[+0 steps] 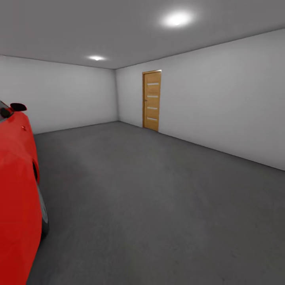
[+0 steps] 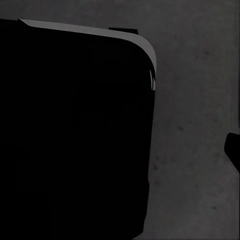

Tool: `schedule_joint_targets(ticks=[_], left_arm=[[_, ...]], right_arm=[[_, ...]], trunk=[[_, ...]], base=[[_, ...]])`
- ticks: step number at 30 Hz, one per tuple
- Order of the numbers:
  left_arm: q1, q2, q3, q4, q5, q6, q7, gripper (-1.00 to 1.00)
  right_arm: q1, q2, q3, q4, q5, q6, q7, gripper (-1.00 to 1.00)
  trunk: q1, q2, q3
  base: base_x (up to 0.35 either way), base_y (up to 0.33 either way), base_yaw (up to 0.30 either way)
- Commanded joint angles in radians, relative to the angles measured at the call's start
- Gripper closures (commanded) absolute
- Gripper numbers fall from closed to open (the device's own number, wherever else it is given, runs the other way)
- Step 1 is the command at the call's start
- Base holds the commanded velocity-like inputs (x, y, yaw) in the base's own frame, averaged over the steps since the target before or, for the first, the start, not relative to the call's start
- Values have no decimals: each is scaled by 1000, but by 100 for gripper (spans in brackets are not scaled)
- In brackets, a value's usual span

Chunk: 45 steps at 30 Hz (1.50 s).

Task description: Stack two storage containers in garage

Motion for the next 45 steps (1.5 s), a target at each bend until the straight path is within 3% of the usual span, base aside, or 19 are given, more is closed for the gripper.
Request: schedule_joint_targets(ticks=[1, 8, 45], left_arm=[[0, 0, 2, 0, 8, -2, 0, -100], [0, 0, 3, 0, 8, -4, 0, -100], [0, 3, 2, 0, 9, -3, 0, -100]], right_arm=[[0, 0, 2, 0, 3, -3, -1, -100], [0, 0, 2, 0, 4, -2, -1, -100], [0, 1, 2, 0, 3, -1, -1, -100]], trunk=[[1, 0, -1], [1, 0, -1], [1, 0, -1]], base=[[322, 0, 270], [322, 0, 171], [322, 0, 3]])
